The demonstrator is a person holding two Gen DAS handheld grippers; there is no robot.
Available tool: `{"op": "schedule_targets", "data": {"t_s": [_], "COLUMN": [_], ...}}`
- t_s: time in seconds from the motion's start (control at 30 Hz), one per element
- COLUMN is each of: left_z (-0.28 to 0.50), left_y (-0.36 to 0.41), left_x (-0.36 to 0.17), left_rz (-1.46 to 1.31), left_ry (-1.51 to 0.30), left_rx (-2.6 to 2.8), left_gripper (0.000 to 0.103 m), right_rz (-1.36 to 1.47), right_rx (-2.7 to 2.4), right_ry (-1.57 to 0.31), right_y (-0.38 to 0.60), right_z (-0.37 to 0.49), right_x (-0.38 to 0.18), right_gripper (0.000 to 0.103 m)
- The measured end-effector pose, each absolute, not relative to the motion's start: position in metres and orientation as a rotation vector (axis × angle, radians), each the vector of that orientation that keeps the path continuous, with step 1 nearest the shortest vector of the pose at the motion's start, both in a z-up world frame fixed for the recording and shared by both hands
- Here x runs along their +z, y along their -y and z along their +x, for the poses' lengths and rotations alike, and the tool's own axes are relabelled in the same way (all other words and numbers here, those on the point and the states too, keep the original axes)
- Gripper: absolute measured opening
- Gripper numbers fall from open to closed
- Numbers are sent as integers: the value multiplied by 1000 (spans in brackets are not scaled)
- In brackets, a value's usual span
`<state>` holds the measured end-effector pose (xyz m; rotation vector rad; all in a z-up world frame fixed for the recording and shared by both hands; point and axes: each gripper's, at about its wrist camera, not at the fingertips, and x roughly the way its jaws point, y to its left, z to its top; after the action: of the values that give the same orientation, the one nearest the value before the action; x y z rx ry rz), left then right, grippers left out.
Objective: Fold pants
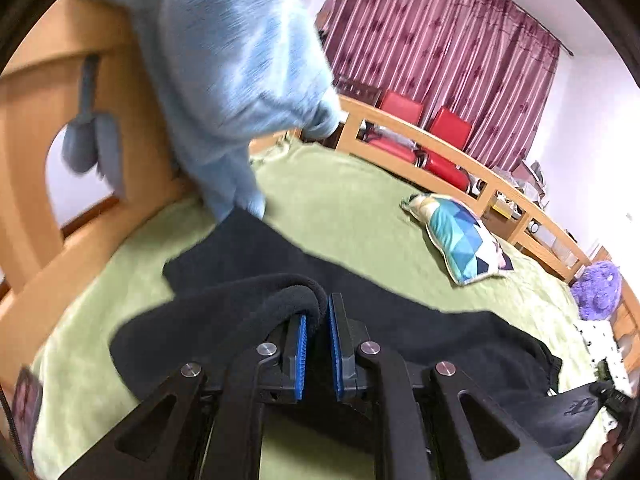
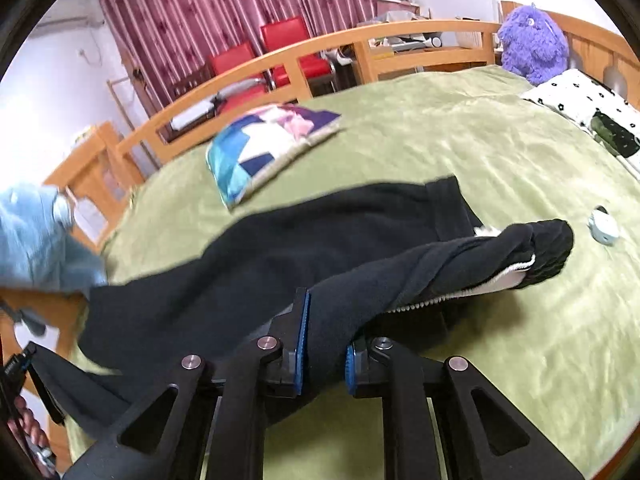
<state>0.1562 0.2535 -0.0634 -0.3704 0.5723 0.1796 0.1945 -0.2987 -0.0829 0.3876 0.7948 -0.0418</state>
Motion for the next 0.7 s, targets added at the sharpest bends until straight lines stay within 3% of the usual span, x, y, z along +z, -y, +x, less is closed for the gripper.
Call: {"op": "schedule_targets", "data": {"t_s": [0.37, 0.7], "left_z": [264, 345], "left_y": [-254, -244], "left_x": [-72, -126], "left_rz": [-359, -363], "left_ry": [-552, -595], "left_rx": [209, 236], "left_gripper": [10, 10], "right_rz": [401, 424], "right_rx": [-45, -64], "right_ry": [-729, -791], "right_y": [301, 301], "right_z": [311, 400], "right_x": [-78, -149], "right_gripper": [14, 14]}}
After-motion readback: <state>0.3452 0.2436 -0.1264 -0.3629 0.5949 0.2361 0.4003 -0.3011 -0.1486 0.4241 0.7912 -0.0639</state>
